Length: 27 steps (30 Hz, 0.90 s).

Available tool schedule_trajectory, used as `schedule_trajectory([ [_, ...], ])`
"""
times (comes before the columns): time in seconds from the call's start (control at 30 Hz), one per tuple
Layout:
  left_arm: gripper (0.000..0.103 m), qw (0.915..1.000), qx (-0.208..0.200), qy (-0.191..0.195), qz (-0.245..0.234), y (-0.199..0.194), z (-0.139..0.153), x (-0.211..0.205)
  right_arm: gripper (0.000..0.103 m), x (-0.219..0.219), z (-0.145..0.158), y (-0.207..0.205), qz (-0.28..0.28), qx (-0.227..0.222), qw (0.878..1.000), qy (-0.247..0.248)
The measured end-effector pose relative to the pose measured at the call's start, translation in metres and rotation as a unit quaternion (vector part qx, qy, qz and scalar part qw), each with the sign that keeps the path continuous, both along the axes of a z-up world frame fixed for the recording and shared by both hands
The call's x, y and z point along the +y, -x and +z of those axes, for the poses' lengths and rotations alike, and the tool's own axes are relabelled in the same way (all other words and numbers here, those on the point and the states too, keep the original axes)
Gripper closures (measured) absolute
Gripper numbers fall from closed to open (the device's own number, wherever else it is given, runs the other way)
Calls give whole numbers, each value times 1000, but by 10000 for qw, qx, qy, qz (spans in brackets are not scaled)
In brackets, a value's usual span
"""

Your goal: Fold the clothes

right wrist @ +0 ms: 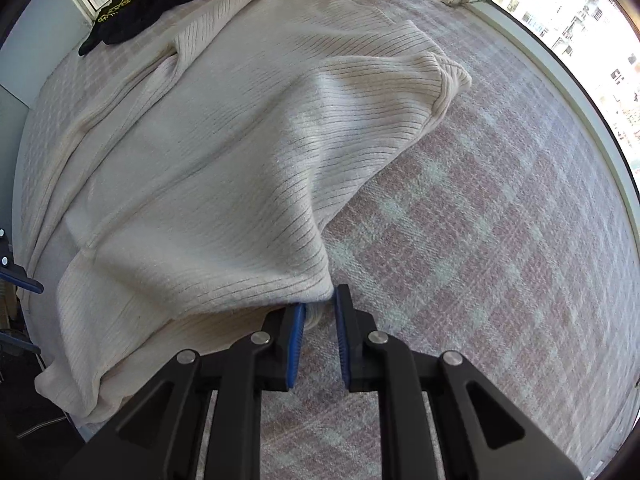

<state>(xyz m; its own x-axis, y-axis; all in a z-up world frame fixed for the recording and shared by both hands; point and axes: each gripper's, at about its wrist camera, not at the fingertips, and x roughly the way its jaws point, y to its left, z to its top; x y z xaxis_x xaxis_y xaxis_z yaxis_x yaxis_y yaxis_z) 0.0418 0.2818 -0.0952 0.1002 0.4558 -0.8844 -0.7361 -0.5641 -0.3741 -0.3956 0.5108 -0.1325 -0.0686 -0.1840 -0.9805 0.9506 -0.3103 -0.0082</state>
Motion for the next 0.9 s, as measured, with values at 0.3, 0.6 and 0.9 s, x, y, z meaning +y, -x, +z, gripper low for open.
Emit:
schedule_trajectory([
  [0.3,57,9964,-837,-8,-138,-69,-26,-15,89,-20,-3,-40,-105,607,9979,-172],
  [0.6,90,9810,-1685,-960,9,-67,-41,-25,89,-32,-11,-41,-286,918,9950,-275],
  [0.9,87,9608,-2443,-1076,753,-58,-66,-73,87,-59,-16,-59,-385,1022,9936,-289],
])
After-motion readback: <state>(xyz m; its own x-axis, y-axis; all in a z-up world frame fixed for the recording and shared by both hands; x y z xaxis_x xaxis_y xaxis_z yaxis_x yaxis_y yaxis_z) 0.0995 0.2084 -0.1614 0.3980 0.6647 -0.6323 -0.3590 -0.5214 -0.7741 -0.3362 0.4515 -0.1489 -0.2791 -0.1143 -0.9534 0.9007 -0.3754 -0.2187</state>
